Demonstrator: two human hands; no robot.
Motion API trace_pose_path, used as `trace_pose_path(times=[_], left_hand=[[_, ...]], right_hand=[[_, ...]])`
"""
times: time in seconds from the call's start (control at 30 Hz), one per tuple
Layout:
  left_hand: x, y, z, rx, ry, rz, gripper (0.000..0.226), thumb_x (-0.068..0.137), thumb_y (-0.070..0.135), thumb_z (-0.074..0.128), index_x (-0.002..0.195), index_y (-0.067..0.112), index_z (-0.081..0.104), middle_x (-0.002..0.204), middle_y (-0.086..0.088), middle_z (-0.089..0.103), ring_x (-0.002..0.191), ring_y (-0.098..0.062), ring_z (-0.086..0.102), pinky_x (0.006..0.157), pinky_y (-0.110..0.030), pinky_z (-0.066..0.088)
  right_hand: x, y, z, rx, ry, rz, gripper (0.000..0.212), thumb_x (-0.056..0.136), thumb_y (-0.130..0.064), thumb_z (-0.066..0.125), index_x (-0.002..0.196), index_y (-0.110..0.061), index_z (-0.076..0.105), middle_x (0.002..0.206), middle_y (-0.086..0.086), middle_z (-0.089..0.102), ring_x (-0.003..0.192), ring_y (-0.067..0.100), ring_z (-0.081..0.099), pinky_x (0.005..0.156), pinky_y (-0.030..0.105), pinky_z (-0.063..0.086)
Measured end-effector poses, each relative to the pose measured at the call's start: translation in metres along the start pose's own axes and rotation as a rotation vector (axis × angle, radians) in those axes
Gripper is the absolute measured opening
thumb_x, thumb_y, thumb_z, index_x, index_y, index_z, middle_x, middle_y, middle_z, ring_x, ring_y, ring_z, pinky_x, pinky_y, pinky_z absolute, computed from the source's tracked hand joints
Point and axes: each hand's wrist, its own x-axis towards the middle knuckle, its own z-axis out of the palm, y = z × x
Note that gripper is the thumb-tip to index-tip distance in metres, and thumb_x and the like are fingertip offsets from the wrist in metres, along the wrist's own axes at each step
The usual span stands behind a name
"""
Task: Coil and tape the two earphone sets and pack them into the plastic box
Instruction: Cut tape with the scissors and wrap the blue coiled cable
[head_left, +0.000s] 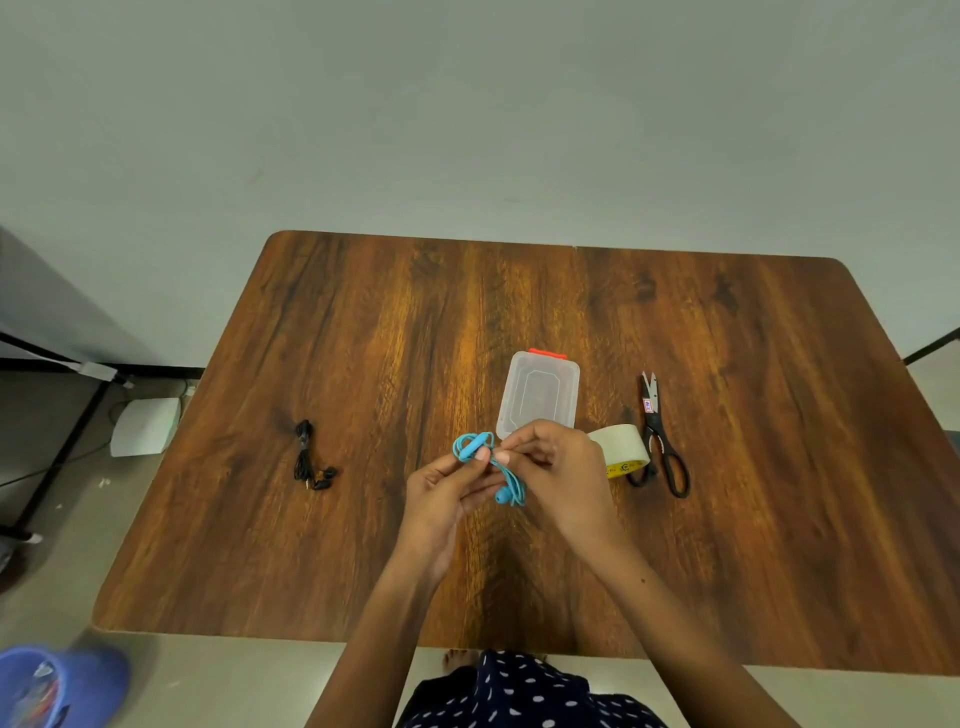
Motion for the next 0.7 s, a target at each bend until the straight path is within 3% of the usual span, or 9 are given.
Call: trace_pose_path(times=[0.23,0.5,0.7], left_hand=[[-0.0043,0.0046,0.0080,0.135,-0.009,0.155,0.014,0.088,0.010,0.064,0.097,0.008,0.074,0.088,-0.015,0.075,0.081,-0.024,0.073,0.067,-0.024,0.056],[-0.0078,0.0076,0.0095,0.226,-0.035,0.248,0.014,0.088,0.011,0.064,0.092,0.015,0.076,0.086,-0.010,0.076,0.081,-0.021,0.073,0.069,-0.023,0.057],[-0.0075,0.0081,0.0096,0.250,-0.032,0.269,0.014,0.087,0.009,0.064,0.091,0.014,0.076,0.084,-0.009,0.076,0.080,-0.020,0.073,0.070,-0.023,0.057]], right_hand=[[-0.0004,-0.0055,-0.0075,0.024,0.051,0.035,0.011,0.077,-0.015,0.077,0.086,-0.015,0.071,0.081,-0.008,0.072,0.076,-0.003,0.067,0.065,0.010,0.052],[-0.0046,-0.0086,-0.0073,0.031,0.096,0.066,0.013,0.075,-0.013,0.079,0.086,-0.012,0.073,0.081,-0.006,0.073,0.075,0.000,0.069,0.069,0.014,0.055],[-0.0062,-0.0101,-0.0060,0.045,0.111,0.070,0.016,0.074,-0.011,0.080,0.088,-0.010,0.073,0.082,-0.005,0.073,0.075,-0.004,0.067,0.064,0.009,0.052]])
